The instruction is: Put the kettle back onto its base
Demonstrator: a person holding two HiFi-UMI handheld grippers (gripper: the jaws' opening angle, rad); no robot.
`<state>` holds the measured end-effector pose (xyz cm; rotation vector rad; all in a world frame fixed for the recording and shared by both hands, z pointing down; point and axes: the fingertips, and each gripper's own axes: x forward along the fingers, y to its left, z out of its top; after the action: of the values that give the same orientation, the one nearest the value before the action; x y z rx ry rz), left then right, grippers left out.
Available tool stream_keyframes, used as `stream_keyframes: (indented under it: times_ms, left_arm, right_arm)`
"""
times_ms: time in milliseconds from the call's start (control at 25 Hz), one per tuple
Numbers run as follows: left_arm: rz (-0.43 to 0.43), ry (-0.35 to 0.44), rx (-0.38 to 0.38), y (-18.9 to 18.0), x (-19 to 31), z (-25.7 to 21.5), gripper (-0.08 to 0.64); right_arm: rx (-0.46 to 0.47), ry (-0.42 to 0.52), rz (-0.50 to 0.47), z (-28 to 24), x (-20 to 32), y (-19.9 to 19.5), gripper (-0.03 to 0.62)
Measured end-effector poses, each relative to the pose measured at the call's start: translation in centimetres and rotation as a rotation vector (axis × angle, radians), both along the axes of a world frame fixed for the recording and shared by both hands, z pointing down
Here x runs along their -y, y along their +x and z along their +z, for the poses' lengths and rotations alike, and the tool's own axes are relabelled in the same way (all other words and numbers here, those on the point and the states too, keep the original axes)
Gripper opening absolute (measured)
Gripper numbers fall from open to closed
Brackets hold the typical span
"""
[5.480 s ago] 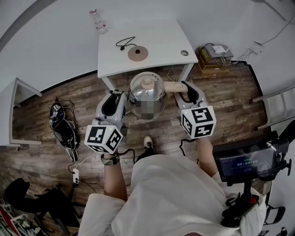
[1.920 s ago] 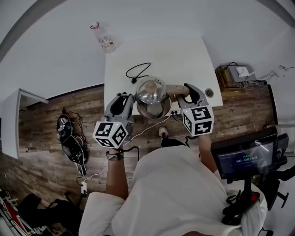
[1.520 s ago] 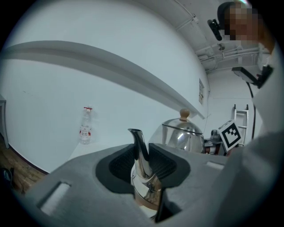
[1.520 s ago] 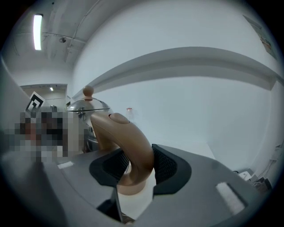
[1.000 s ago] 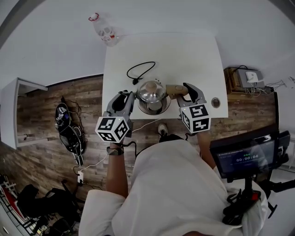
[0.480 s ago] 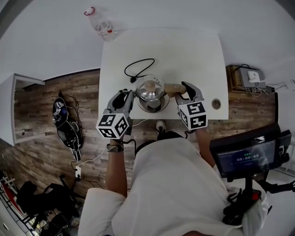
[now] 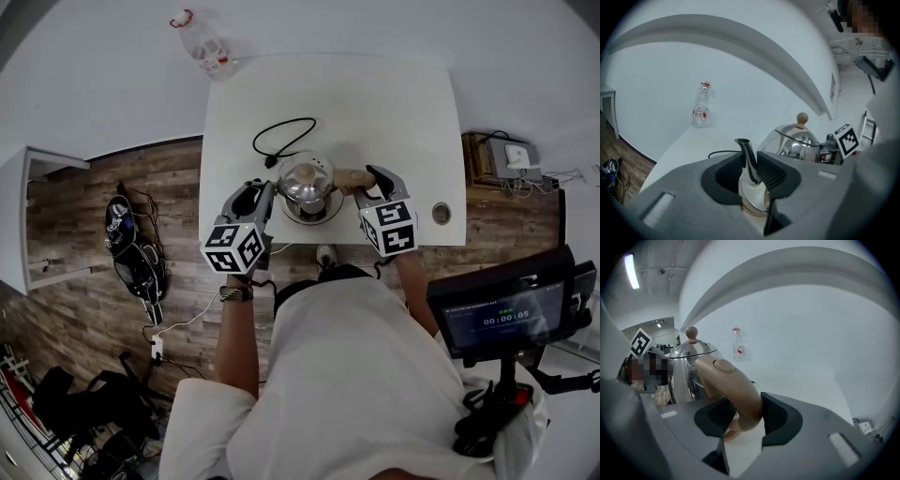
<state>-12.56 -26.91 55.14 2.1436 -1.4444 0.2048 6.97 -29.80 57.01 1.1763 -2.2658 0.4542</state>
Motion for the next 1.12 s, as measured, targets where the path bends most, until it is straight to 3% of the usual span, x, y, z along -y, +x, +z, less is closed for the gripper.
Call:
stream_keyframes:
  times_ms: [1120]
  left_arm:
    - [0.011,-0.029,0.002,0.4,0.5,1.6,0.103]
  right_arm:
    - [-0.020,-0.031,-0.005,1.9,0.1,0.3,0.166]
